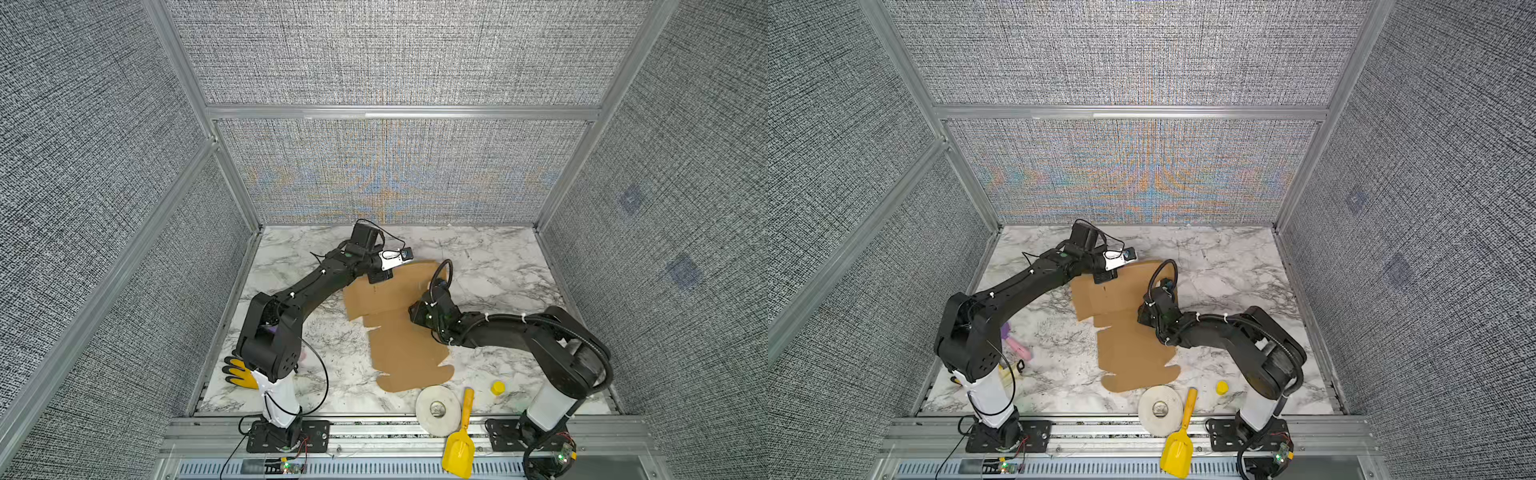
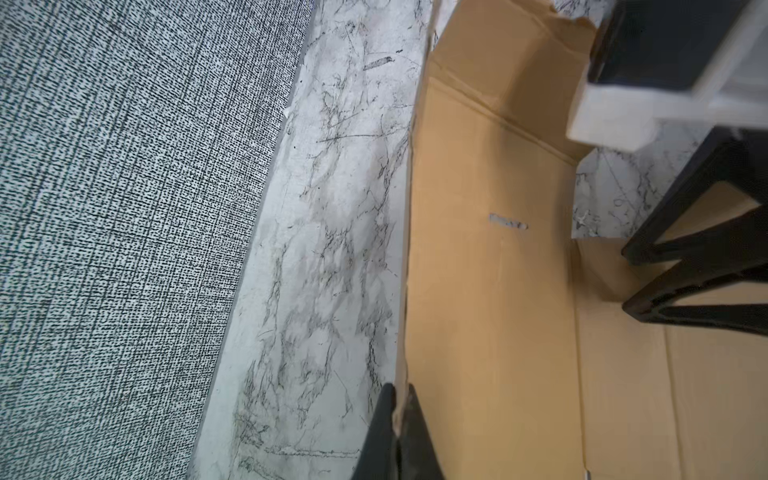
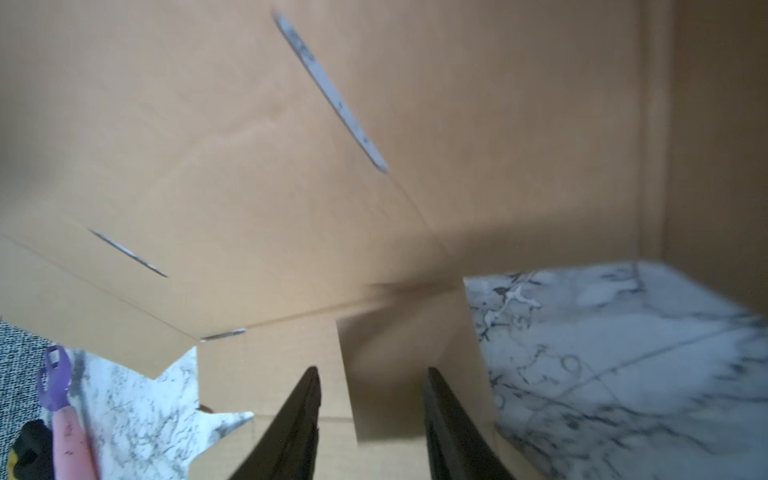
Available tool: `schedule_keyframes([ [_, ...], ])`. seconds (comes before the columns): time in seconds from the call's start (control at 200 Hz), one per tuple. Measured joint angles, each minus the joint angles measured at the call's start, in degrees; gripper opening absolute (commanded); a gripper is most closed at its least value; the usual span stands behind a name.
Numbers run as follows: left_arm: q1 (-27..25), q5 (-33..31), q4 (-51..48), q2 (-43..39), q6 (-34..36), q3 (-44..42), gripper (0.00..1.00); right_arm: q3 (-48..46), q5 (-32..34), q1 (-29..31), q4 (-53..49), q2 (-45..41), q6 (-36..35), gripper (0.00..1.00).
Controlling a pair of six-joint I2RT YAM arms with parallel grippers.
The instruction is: Fold the paper box
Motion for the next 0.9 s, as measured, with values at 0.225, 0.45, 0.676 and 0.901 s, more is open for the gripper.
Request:
schedule_keyframes([
  [0.225,0.00,0.76,-0.13,-0.66,0.79,-0.76,0.01,0.42,2.03,-2.64,-5.90,-8.37,-4.55,0.43],
  [0.45,-0.07,0.61,-0.57,-0.87,3.52,-1.22,0.01,3.69,1.95,-6.12,-11.85,-12.72,-8.90,0.43],
  [0.676,-0.39,0.15,-0.57,-1.01,5.68,-1.22,0.01,13.38,-0.09,-12.94,-17.07,-14.88,-12.13,0.13],
  [0.901,-0.85,0.15,0.26,-1.09,6.29,-1.22,0.01,22.95,-5.42,-17.35,-19.93,-8.96,-14.43,0.05],
])
